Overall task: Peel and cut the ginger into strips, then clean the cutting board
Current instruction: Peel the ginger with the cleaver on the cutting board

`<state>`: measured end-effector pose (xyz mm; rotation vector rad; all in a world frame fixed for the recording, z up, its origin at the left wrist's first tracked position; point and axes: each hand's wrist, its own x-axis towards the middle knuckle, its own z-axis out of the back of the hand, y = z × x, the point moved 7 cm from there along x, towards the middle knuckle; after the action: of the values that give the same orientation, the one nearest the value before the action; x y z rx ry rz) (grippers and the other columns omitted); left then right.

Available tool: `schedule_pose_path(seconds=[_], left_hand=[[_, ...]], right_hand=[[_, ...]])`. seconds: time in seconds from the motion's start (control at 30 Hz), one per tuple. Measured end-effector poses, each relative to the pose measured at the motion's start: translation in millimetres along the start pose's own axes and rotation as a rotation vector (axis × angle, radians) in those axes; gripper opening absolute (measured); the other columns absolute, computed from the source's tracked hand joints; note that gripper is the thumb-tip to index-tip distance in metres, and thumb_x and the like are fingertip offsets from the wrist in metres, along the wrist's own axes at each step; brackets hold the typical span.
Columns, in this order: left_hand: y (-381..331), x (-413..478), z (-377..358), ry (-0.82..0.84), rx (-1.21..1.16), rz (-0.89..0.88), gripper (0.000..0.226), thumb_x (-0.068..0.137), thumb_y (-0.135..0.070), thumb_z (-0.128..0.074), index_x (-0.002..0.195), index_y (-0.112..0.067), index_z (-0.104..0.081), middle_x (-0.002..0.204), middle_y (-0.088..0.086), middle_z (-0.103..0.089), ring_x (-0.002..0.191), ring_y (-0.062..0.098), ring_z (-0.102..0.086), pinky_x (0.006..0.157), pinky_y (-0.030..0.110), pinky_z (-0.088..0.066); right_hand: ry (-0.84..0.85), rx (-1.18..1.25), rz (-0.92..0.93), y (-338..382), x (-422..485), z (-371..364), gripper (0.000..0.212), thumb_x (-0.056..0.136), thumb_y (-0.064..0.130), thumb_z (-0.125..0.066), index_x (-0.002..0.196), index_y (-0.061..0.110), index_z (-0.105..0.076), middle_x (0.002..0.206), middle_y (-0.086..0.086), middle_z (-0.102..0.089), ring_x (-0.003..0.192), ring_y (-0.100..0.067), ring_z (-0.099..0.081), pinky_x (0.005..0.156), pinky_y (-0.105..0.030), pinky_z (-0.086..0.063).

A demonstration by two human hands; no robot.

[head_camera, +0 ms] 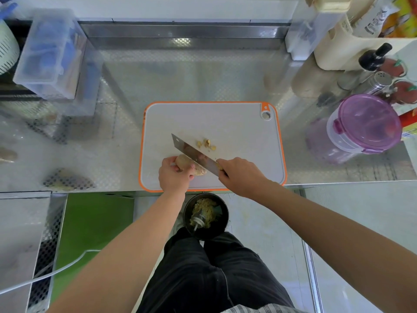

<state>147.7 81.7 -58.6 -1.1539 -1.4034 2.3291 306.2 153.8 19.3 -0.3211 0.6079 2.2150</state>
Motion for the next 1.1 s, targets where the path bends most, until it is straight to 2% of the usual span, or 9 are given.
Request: schedule_pose_path(seconds=[0.17, 0.37, 0.5, 0.63, 0.77, 0.93, 1.1], left_hand=[[2.3, 1.4, 0.4, -0.002, -0.015, 0.021, 0.039, 0.074, -0.001, -0.079, 0.085, -0.027, -0.053, 0.097, 0.013, -0.061, 0.093, 0.029, -0.064, 0.076, 0.046, -0.059], [0.9, 0.9, -2.1, -0.005, -0.014, 0.024, 0.036, 0.075, -0.001, -0.078, 0.097, -0.016, -0.055, 0.094, 0.01, -0.059, 0.091, 0.028, -0.063, 0.07, 0.036, -0.058], [-2.1, 1.5, -3.7, -0.006, 0.006, 0.016, 0.034, 0.075, -0.002, -0.079, 0.097, -0.016, -0.057, 0.088, 0.005, -0.06, 0.085, 0.025, -0.064, 0.071, 0.039, -0.06], [-0.5, 2.8, -2.3, 0.002, 0.006, 0.023, 0.035, 0.076, -0.003, -0.078, 0.101, -0.019, -0.057, 0.103, 0.013, -0.061, 0.089, 0.026, -0.064, 0.07, 0.036, -0.059], [1.0, 1.9, -0.8, 0.031, 0.003, 0.006, 0.036, 0.077, -0.002, -0.077, 0.103, -0.019, -0.058, 0.107, 0.016, -0.059, 0.094, 0.028, -0.063, 0.07, 0.035, -0.058], [-1.9, 3.3, -0.7, 0.131, -0.034, 0.003, 0.038, 0.081, 0.001, -0.073, 0.115, -0.01, -0.06, 0.1, 0.01, -0.062, 0.093, 0.023, -0.063, 0.075, 0.039, -0.058], [-3.4, 1.6, -1.6, 0.134, -0.033, 0.003, 0.039, 0.081, 0.001, -0.072, 0.117, -0.006, -0.06, 0.095, 0.006, -0.062, 0.091, 0.021, -0.063, 0.077, 0.042, -0.058]], right_hand=[[0.028, 0.009, 0.012, 3.7, 0.1, -4.7, 0.015, 0.095, 0.015, -0.038, 0.081, 0.014, -0.033, 0.061, -0.001, -0.035, 0.05, -0.016, -0.031, 0.046, -0.028, -0.021], [0.018, -0.013, 0.039, 3.9, 4.2, -10.8, 0.011, 0.094, 0.013, -0.039, 0.083, 0.013, -0.035, 0.06, -0.001, -0.036, 0.053, -0.022, -0.036, 0.046, -0.029, -0.021], [0.012, -0.009, 0.033, -1.4, 13.0, -11.6, 0.01, 0.093, 0.012, -0.038, 0.083, 0.011, -0.036, 0.059, -0.001, -0.035, 0.054, -0.025, -0.037, 0.046, -0.029, -0.021], [0.015, 0.023, 0.013, 5.4, 28.6, -21.7, 0.01, 0.095, 0.015, -0.038, 0.086, 0.012, -0.036, 0.061, -0.001, -0.034, 0.062, -0.029, -0.044, 0.052, -0.03, -0.027], [-0.021, 0.045, -0.022, 5.6, 36.2, -25.8, 0.012, 0.098, 0.021, -0.038, 0.09, 0.013, -0.042, 0.063, -0.003, -0.038, 0.063, -0.03, -0.045, 0.055, -0.031, -0.03], [-0.09, 0.173, -0.148, -17.2, 33.7, -7.4, 0.012, 0.099, 0.024, -0.038, 0.09, 0.016, -0.039, 0.073, -0.009, -0.048, 0.065, -0.03, -0.046, 0.056, -0.031, -0.031], [-0.063, 0.127, -0.068, -12.5, 18.1, 0.6, 0.018, 0.098, 0.025, -0.04, 0.083, 0.015, -0.037, 0.066, -0.006, -0.047, 0.06, -0.029, -0.045, 0.052, -0.031, -0.03]])
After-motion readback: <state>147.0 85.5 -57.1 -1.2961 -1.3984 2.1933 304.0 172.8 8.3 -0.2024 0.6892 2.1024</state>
